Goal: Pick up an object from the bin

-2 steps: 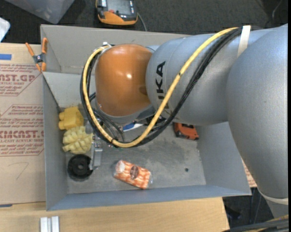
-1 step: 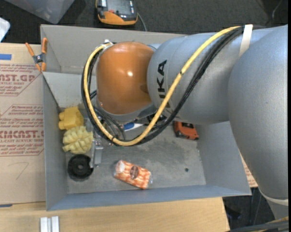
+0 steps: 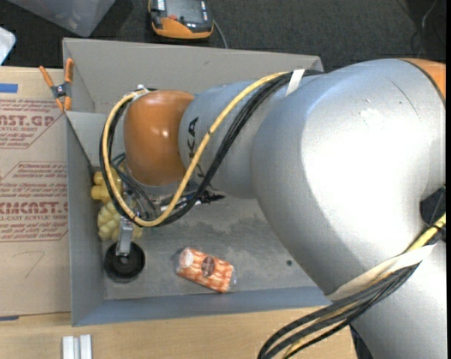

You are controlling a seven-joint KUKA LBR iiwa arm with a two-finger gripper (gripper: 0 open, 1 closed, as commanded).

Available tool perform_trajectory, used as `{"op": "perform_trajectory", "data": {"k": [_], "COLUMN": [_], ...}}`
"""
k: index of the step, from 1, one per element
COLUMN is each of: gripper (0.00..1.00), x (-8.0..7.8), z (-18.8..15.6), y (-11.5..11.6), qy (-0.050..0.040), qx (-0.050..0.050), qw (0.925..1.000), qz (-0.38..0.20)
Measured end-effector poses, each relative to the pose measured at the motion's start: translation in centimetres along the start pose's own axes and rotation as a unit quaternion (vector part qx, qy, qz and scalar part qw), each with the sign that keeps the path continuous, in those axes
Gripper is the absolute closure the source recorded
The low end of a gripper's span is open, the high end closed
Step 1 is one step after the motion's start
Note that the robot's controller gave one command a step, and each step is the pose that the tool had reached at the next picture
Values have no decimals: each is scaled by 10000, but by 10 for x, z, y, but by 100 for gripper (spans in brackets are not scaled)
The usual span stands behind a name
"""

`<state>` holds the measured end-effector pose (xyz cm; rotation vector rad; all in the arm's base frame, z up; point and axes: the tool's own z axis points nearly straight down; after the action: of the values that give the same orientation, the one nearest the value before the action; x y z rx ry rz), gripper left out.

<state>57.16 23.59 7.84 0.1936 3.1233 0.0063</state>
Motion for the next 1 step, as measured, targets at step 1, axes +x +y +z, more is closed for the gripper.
{"op": "perform_trajectory", "data": {"k": [1], "gripper": [0], "x": [13], "z": [-19], "y": [-4], "qy": [54], "qx": [5], "qw": [10000], "qz": [-24]}}
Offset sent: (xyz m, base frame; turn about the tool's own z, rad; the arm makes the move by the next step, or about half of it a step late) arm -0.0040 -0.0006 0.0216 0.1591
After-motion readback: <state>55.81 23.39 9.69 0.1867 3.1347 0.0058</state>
